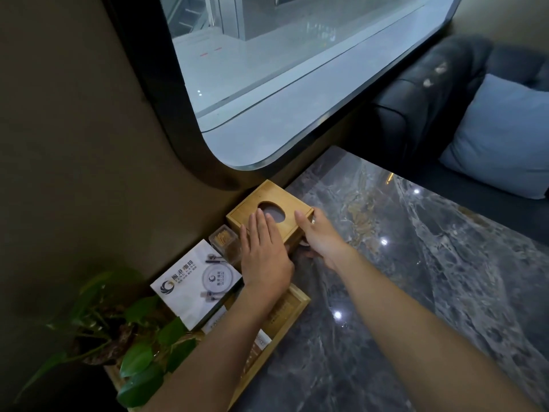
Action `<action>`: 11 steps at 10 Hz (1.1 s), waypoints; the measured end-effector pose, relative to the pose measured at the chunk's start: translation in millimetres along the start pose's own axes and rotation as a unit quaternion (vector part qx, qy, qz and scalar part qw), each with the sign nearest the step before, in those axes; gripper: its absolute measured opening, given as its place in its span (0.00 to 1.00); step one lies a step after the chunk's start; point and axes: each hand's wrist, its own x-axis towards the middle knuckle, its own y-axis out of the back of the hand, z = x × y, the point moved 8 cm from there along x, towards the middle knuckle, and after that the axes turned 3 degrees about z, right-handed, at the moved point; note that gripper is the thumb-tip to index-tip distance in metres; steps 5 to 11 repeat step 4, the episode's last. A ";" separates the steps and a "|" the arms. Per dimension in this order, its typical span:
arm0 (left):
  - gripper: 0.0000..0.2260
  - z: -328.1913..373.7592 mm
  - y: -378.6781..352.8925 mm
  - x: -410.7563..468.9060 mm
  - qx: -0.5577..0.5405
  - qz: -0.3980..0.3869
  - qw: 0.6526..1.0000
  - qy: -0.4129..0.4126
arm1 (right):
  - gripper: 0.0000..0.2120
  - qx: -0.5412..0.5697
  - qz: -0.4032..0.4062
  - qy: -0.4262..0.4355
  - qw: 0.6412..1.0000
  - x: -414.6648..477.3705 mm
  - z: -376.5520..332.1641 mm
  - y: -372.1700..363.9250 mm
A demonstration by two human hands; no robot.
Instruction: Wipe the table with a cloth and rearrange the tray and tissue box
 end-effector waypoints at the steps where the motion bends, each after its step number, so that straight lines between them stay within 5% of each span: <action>1: 0.30 0.3 1.7 0.2 -0.007 -0.005 1.000 0.005 | 0.27 -0.021 -0.002 0.013 1.000 -8.2 -0.2 3.2; 4: 0.26 8.1 18.1 1.1 -0.050 0.001 0.999 -0.015 | 0.22 -0.198 0.026 0.067 0.978 -52.6 9.1 41.3; 11: 0.26 8.1 18.1 1.1 -0.050 0.001 0.999 -0.015 | 0.22 -0.198 0.026 0.067 0.978 -52.6 9.1 41.3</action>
